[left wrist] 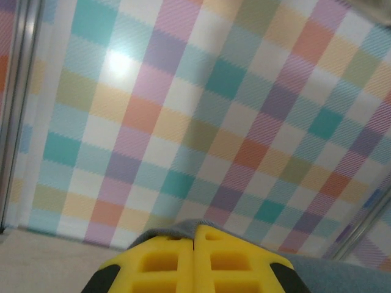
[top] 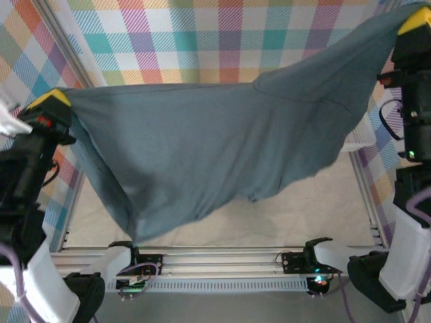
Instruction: Fold the inside-out t-shirt
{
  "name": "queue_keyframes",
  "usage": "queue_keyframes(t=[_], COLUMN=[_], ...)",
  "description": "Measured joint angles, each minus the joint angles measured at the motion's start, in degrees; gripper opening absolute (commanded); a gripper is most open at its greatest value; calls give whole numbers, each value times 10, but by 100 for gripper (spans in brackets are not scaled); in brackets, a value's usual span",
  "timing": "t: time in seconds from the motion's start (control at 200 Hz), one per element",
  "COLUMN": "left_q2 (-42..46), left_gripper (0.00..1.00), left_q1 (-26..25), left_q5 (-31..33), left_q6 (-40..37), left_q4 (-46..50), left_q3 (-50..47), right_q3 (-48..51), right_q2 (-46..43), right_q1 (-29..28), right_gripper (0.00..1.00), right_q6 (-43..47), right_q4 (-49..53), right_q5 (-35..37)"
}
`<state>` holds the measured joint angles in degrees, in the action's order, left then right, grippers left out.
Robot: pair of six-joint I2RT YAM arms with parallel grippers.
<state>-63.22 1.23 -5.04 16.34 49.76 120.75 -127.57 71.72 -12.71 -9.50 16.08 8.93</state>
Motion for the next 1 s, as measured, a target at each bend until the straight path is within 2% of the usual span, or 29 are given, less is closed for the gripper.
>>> queue_keyframes(t=[0.115, 0.225, 0.33, 0.365, 0.395, 0.43, 0.5, 0.54, 0.6, 0.745, 0.8, 0.865, 0.93, 1.0], left_q2=[-87, -199, -332, -374, -407, -451, -532, -573, -607, -589, -550, -479, -407, -349], left_gripper=[0, 0, 14, 22, 31, 40, 50, 53, 55, 55, 55, 55, 55, 54], left_q1=[0, 0, 1, 1, 1, 2, 4, 7, 11, 15, 11, 1, -17, -58], left_q5=[-5, -14, -29, -35, -40, -45, -54, -59, -65, -76, -80, -78, -70, -61], left_q6=[-8, -15, -14, -15, -13, -14, -12, -9, -9, 10, 24, 40, 54, 73], left_q4=[-47, -99, -139, -150, -155, -157, -154, -149, -137, -118, -120, -138, -153, -169], left_q3=[-52, -90, -101, -98, -89, -72, -18, 19, 57, 52, 3, -102, -214, -319], right_q3=[-28, -70, -103, -121, -138, -156, -173, -173, -173, -173, -173, -149, -56, 110], right_q2=[96, 224, 356, 400, 439, 477, 540, 562, 581, 570, 555, 524, 463, 371], right_q1=[0, 4, 18, 26, 34, 43, 65, 78, 94, 119, 119, 116, 111, 101], right_gripper=[0, 0, 0, 0, 7, 20, 48, 54, 56, 53, 52, 51, 51, 48], right_q6=[30, 61, 65, 60, 54, 45, 23, 10, -7, -49, -68, -89, -107, -132], right_q4=[-1, 5, 22, 30, 36, 41, 43, 48, 60, 115, 152, 190, 204, 188], right_q5=[5, 11, 8, 3, -3, -15, -44, -60, -82, -131, -157, -202, -249, -287])
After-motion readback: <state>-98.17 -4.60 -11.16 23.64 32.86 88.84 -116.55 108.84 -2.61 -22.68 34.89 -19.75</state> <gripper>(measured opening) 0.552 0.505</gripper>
